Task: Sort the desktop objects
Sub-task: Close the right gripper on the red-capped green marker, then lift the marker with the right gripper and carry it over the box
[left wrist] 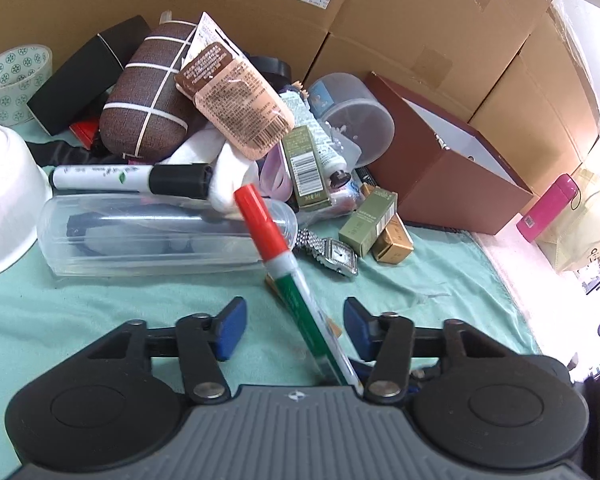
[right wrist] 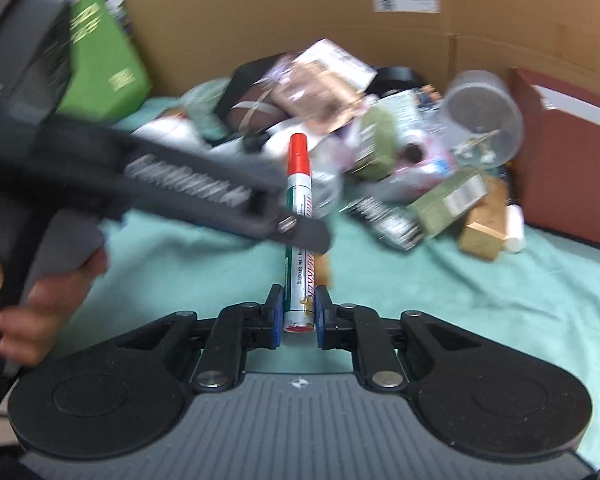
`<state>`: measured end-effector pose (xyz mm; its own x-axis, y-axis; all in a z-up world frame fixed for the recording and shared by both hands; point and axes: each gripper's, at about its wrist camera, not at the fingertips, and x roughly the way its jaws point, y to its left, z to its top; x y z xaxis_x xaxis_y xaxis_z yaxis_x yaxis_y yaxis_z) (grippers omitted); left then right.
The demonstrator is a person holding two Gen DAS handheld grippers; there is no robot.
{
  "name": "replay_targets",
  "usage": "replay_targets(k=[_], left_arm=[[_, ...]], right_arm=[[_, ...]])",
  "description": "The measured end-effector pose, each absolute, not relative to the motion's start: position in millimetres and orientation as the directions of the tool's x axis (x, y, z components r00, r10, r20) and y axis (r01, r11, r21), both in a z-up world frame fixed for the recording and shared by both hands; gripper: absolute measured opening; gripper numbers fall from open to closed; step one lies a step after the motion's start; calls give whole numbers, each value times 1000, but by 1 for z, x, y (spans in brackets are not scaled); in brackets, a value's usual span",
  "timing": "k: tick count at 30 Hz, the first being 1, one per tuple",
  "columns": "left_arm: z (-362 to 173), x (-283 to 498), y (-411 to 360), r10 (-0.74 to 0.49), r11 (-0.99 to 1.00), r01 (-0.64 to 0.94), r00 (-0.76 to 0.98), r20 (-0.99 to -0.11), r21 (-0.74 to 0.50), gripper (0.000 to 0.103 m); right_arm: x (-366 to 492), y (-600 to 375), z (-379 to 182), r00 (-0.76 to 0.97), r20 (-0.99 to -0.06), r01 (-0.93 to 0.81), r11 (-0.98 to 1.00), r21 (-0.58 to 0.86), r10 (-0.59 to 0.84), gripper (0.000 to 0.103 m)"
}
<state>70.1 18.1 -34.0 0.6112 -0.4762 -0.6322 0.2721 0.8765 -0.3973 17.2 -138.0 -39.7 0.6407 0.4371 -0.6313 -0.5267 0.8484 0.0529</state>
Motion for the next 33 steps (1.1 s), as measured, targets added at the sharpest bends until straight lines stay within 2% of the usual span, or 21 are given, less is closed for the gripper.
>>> replay_targets(k=[3, 5, 7, 15, 26, 33], left_arm=[[-34, 70, 16, -475, 877, 274, 609, -635, -394, 49], [-34, 69, 16, -471, 880, 275, 608, -639, -387, 44], [-35, 70, 15, -467, 883, 280, 600, -649, -376, 28], [-38, 70, 14, -473, 880, 278, 587, -657, -385, 28], [-31, 64, 3, -461, 887, 323, 585, -667, -330, 29], [-6, 65, -15, -524, 851, 375, 604, -600, -366, 23]], right_arm=[[7, -139, -38, 618, -640, -554, 830, 58, 457, 14], [1, -142, -36, 605, -645, -569, 820, 61, 467, 14], [-3, -144, -36, 593, -647, -576, 814, 74, 479, 15], [6, -144, -38, 603, -628, -549, 827, 121, 492, 16], [4, -144, -38, 614, -624, -533, 837, 123, 483, 15], [4, -167, -25, 665, -569, -500, 854, 141, 483, 14]])
